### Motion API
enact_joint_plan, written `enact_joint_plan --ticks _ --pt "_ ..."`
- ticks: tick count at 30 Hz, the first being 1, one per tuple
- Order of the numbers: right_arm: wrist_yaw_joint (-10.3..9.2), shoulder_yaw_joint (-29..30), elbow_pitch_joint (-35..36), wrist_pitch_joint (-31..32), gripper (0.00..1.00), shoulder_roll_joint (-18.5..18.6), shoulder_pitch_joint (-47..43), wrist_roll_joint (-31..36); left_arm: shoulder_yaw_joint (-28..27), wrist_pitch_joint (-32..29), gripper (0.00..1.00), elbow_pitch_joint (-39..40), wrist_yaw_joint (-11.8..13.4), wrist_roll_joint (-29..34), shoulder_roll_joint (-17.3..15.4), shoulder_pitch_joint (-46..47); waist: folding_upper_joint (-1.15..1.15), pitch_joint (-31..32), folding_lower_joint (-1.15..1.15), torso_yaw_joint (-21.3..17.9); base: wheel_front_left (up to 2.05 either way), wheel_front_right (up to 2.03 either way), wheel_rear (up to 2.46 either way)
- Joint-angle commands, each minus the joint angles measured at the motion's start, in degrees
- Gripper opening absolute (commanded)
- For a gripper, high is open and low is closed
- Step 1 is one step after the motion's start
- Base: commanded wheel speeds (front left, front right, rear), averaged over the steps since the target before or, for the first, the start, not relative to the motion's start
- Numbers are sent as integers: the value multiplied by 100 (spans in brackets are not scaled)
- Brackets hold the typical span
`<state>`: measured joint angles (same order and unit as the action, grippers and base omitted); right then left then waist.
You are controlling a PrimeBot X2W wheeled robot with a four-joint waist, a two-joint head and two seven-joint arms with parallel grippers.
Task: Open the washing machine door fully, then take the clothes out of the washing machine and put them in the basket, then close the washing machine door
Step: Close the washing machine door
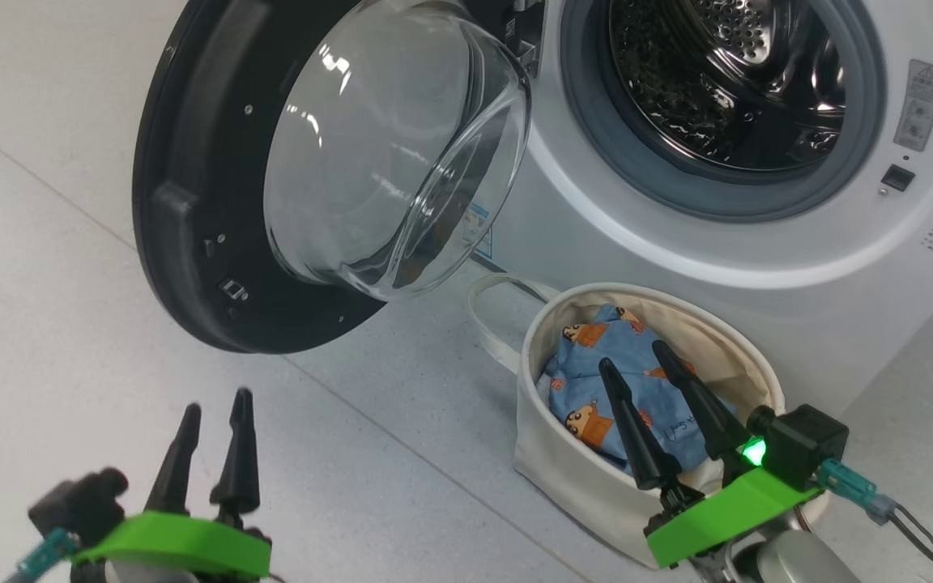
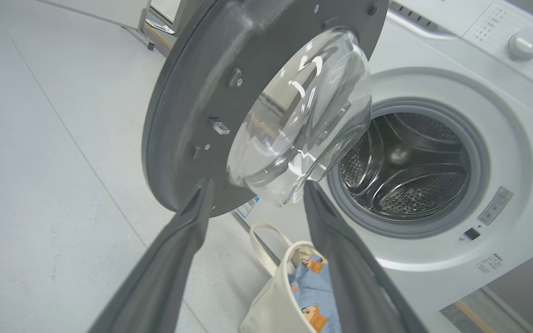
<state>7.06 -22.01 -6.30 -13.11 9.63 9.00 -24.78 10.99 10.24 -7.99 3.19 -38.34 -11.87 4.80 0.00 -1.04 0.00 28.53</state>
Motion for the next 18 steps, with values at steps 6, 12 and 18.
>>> enact_joint_plan --ticks 6,12,18 --pt "43 -109 168 21 100 57 157 -27 -1023 -866 0 1024 215 -906 -416 1088 0 -28 0 24 0 0 0" --pt "43 -130 178 22 100 63 199 -46 -1643 -1680 0 616 523 -1873 -545 2000 0 -82 0 25 0 0 0" --pt "43 -31 165 15 100 55 123 -16 -2279 -2091 0 -572 773 -2625 -764 3061 0 -85 0 -41 0 0 0"
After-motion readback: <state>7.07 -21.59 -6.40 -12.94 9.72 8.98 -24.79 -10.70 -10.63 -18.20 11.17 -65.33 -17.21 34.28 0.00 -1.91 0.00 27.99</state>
